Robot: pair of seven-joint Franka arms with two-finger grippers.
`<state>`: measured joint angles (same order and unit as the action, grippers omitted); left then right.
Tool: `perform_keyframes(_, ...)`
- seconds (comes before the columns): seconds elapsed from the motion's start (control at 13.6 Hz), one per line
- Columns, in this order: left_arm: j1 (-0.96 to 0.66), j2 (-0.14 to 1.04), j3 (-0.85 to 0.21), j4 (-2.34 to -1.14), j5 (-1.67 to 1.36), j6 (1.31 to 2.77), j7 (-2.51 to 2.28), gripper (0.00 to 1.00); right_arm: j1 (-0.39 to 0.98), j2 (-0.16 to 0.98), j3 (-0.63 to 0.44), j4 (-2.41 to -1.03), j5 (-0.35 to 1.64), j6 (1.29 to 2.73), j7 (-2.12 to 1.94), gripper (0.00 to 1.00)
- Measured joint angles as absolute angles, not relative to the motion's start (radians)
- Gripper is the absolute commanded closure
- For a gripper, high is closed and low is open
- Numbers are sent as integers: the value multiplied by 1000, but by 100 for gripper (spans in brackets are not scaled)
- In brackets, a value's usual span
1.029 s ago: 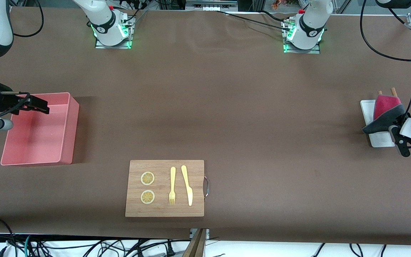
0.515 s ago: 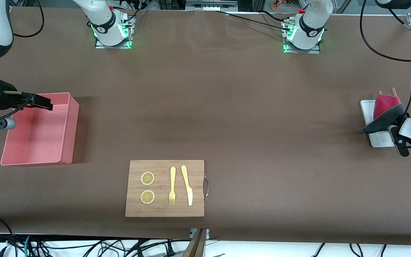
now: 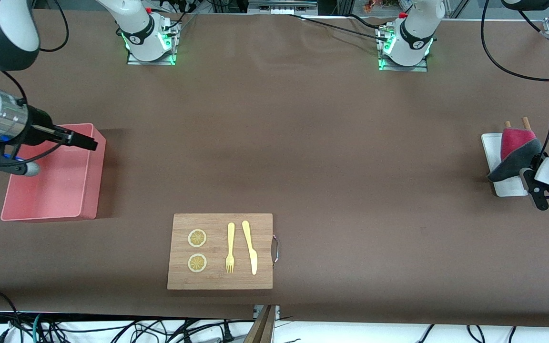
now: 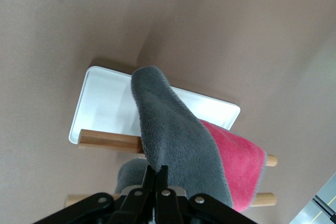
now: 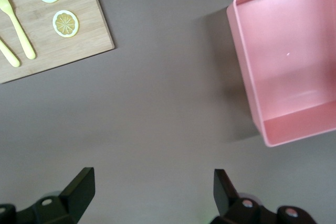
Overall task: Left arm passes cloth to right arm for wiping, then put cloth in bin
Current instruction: 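Carry the cloth with the left gripper while the right gripper approaches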
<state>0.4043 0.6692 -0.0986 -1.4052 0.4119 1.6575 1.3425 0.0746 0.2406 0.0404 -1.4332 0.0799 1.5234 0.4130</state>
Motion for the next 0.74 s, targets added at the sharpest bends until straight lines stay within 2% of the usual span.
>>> perform_keyframes(0.44, 288, 645, -108, -1211, 390, 1485, 1342, 100, 148, 251, 42, -1433, 175, 1554, 708, 0)
perform_keyframes(0.74, 229, 643, -108, -1113, 164, 1439, 1338, 100, 228, 273, 43, -1433, 187, 1642, 926, 0)
